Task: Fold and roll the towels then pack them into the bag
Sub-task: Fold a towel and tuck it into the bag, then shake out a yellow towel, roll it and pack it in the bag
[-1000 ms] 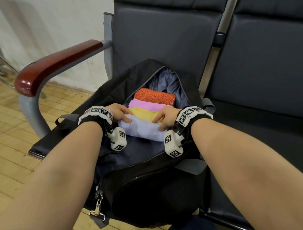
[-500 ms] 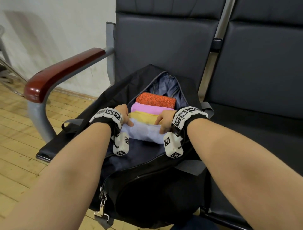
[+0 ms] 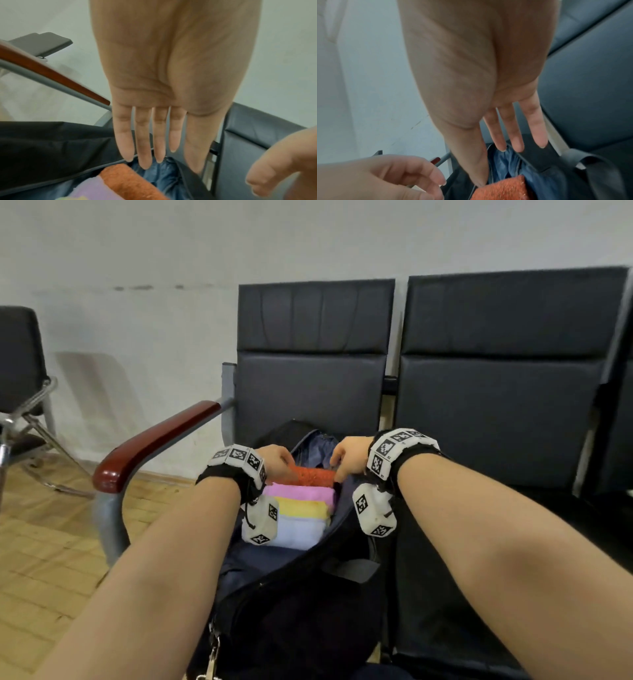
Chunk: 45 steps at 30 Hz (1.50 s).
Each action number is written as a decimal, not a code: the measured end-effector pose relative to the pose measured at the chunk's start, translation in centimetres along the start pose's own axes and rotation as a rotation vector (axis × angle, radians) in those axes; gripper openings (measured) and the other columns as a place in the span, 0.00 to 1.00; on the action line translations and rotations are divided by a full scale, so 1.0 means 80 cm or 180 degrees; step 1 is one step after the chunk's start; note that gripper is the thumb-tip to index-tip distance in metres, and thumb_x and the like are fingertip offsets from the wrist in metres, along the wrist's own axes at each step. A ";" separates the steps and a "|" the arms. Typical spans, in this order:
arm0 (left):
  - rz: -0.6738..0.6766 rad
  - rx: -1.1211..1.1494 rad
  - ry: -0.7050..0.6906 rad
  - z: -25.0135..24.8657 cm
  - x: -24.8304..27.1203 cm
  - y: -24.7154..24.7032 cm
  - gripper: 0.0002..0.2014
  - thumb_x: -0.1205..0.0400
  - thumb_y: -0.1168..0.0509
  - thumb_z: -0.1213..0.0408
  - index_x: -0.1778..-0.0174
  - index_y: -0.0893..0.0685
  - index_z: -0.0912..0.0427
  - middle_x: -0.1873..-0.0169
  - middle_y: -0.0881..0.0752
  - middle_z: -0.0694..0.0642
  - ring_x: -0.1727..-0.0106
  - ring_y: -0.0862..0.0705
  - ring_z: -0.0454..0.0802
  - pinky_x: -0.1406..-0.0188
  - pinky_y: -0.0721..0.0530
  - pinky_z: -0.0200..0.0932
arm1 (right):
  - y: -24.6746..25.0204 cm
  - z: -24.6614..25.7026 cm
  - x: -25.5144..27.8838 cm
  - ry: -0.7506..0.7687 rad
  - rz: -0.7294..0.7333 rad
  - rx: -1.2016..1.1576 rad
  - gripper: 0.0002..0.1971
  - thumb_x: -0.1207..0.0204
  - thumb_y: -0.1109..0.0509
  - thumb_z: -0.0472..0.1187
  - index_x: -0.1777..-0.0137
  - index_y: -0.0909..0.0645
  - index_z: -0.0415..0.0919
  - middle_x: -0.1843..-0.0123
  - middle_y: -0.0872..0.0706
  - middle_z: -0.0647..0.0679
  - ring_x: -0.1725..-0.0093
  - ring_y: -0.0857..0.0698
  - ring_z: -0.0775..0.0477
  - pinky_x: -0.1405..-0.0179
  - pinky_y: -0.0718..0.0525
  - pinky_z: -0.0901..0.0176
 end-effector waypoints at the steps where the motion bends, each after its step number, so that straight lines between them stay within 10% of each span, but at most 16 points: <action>1: -0.0013 -0.0016 -0.0066 -0.021 0.012 -0.002 0.13 0.26 0.25 0.59 0.49 0.14 0.58 0.52 0.13 0.60 0.52 0.15 0.55 0.49 0.13 0.51 | 0.009 -0.008 0.024 -0.0035 -0.0063 0.0015 0.19 0.32 0.21 0.40 0.41 0.14 0.39 0.47 0.12 0.48 0.53 0.18 0.50 0.50 0.18 0.56; 10: 0.0191 0.0035 -0.0599 -0.194 0.084 -0.107 0.23 0.24 0.26 0.65 0.34 0.22 0.62 0.57 0.14 0.58 0.63 0.17 0.50 0.68 0.20 0.40 | 0.038 -0.117 0.233 -0.0419 -0.0530 0.0295 0.20 0.26 0.25 0.41 0.35 0.17 0.41 0.39 0.14 0.47 0.40 0.17 0.46 0.47 0.21 0.59; 17: 0.0485 -0.0348 -0.1155 -0.322 0.120 -0.215 0.24 0.24 0.26 0.59 0.33 0.23 0.57 0.41 0.17 0.56 0.42 0.17 0.54 0.49 0.19 0.45 | 0.010 -0.236 0.371 -0.1075 -0.0459 0.0146 0.24 0.26 0.25 0.45 0.30 0.21 0.42 0.36 0.16 0.46 0.38 0.17 0.46 0.42 0.21 0.58; 21: 0.0793 -0.0475 -0.1339 -0.373 0.123 -0.280 0.24 0.24 0.26 0.58 0.33 0.23 0.58 0.45 0.15 0.57 0.53 0.17 0.50 0.53 0.18 0.44 | -0.014 -0.298 0.428 -0.1426 -0.0507 0.0016 0.24 0.27 0.24 0.46 0.31 0.20 0.42 0.37 0.16 0.47 0.38 0.17 0.46 0.42 0.21 0.59; 28: 0.1066 -0.0762 -0.1508 -0.466 0.122 -0.340 0.22 0.24 0.26 0.58 0.35 0.22 0.57 0.62 0.18 0.52 0.59 0.18 0.47 0.67 0.21 0.39 | -0.022 -0.405 0.495 -0.1906 -0.0450 -0.0007 0.23 0.30 0.23 0.53 0.36 0.17 0.45 0.45 0.14 0.51 0.46 0.17 0.49 0.41 0.19 0.56; 38: 0.0642 -0.0787 -0.1947 -0.622 0.090 -0.398 0.23 0.22 0.28 0.64 0.31 0.23 0.60 0.36 0.18 0.56 0.37 0.18 0.55 0.39 0.21 0.45 | -0.018 -0.557 0.561 -0.2403 -0.0639 -0.0451 0.25 0.25 0.27 0.51 0.30 0.22 0.41 0.33 0.18 0.44 0.34 0.20 0.43 0.33 0.24 0.53; 45: 0.0222 0.0371 -0.1990 -0.719 0.026 -0.435 0.23 0.25 0.27 0.67 0.34 0.22 0.61 0.36 0.20 0.57 0.37 0.20 0.53 0.43 0.21 0.43 | 0.001 -0.675 0.572 -0.2619 -0.1170 -0.0737 0.27 0.23 0.29 0.50 0.26 0.26 0.41 0.29 0.21 0.43 0.30 0.23 0.43 0.32 0.25 0.53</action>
Point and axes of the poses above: each hand's wrist, its own x-axis away from the middle knuckle, its own y-axis out of the back of the hand, z = x × y, the point moved 5 cm from there along -x, towards the middle knuckle
